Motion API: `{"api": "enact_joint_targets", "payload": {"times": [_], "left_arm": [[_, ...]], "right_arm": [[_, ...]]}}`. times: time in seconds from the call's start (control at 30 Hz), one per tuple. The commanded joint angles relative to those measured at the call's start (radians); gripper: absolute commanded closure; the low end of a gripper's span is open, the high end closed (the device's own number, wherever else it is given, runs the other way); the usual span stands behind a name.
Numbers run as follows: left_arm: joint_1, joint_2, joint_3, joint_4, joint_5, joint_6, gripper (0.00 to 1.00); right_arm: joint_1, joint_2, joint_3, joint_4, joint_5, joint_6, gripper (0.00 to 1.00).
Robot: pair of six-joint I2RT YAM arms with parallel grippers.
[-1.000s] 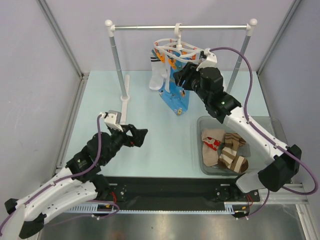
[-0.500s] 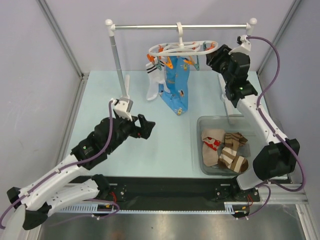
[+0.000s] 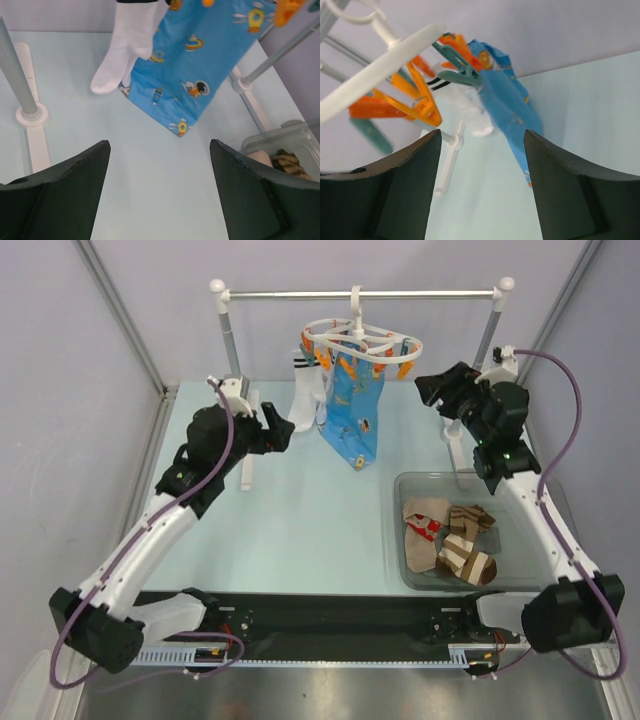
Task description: Remove the socks clipped to the hanger
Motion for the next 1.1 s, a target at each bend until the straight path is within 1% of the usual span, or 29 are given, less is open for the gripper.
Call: {"api": "enact_joint_targets", "payload": {"times": [0.0, 0.03, 0.07, 0.13, 0.17, 0.27, 0.37, 0.4, 0.47, 0.5, 0.53, 0.57, 0.6, 0.63, 0.67, 0.7, 0.77, 0.83, 0.93, 0.97, 1.0, 1.03, 1.07], "left_arm": [[0.1, 0.063, 0.012, 0.187, 0.189, -0.022, 0.14], [0.117, 0.1, 0.006, 0.22, 0.208, -0.01, 0.14], [0.144, 0.117, -0.008, 0.293, 0.238, -0.002, 0.14], [0.167, 0.181, -0.017, 0.356, 0.27, 0.014, 0.15], [0.187, 0.204, -0.029, 0.425, 0.307, 0.011, 0.15], [0.197, 0.258, -0.052, 0.517, 0.334, 0.002, 0.18], [0.195, 0.263, -0.089, 0.558, 0.343, -0.034, 0.19], [0.195, 0.255, -0.1, 0.561, 0.353, -0.047, 0.2], [0.191, 0.235, -0.138, 0.565, 0.361, -0.058, 0.21], [0.189, 0.208, -0.15, 0.561, 0.343, -0.058, 0.21], [0.189, 0.196, -0.159, 0.55, 0.329, -0.059, 0.21], [0.189, 0.18, -0.169, 0.517, 0.317, -0.059, 0.21], [0.189, 0.153, -0.176, 0.507, 0.314, -0.059, 0.21], [0.189, 0.136, -0.186, 0.506, 0.312, -0.059, 0.2], [0.189, 0.12, -0.204, 0.506, 0.314, -0.062, 0.2], [0.189, 0.107, -0.209, 0.501, 0.315, -0.07, 0.2], [0.189, 0.073, -0.207, 0.461, 0.314, -0.082, 0.2], [0.189, 0.053, -0.203, 0.44, 0.32, -0.081, 0.2], [0.191, 0.042, -0.187, 0.38, 0.3, -0.056, 0.2], [0.191, 0.038, -0.174, 0.369, 0.291, -0.055, 0.2], [0.191, 0.034, -0.17, 0.361, 0.291, -0.059, 0.2], [0.191, 0.028, -0.17, 0.358, 0.294, -0.064, 0.2], [0.191, 0.018, -0.172, 0.357, 0.3, -0.07, 0.2]], "right_arm": [[-0.004, -0.132, -0.06, 0.013, -0.092, 0.016, 0.27], [-0.004, -0.155, -0.088, 0.001, -0.103, 0.015, 0.27], [-0.004, -0.207, -0.102, -0.01, -0.107, 0.012, 0.26], [-0.004, -0.259, -0.145, -0.021, -0.132, 0.001, 0.25], [-0.005, -0.303, -0.154, -0.028, -0.133, -0.007, 0.25], [-0.005, -0.363, -0.203, -0.039, -0.129, -0.013, 0.24], [0.003, -0.376, -0.237, -0.004, -0.185, -0.019, 0.27], [0.01, -0.352, -0.231, -0.016, -0.213, -0.033, 0.27], [0.051, -0.318, -0.202, -0.045, -0.215, -0.05, 0.29], [0.074, -0.284, -0.165, -0.066, -0.183, -0.077, 0.29], [0.135, -0.27, -0.148, -0.1, -0.154, -0.094, 0.28], [0.169, -0.256, -0.133, -0.111, -0.117, -0.117, 0.28], [0.2, -0.241, -0.118, -0.102, -0.054, -0.135, 0.27], [0.249, -0.22, -0.12, -0.085, -0.031, -0.166, 0.25], [0.262, -0.206, -0.131, -0.07, -0.012, -0.177, 0.24], [0.271, -0.19, -0.171, 0.021, 0.0, -0.188, 0.24], [0.273, -0.14, -0.225, 0.135, 0.003, -0.192, 0.24], [0.273, -0.066, -0.264, 0.18, 0.002, -0.185, 0.25], [0.282, 0.02, -0.298, 0.3, -0.032, -0.18, 0.26], [0.288, 0.079, -0.3, 0.352, -0.028, -0.194, 0.27], [0.288, 0.106, -0.3, 0.373, -0.011, -0.194, 0.28], [0.288, 0.127, -0.294, 0.386, -0.009, -0.188, 0.33], [0.286, 0.165, -0.276, 0.389, -0.014, -0.17, 0.36]]}}
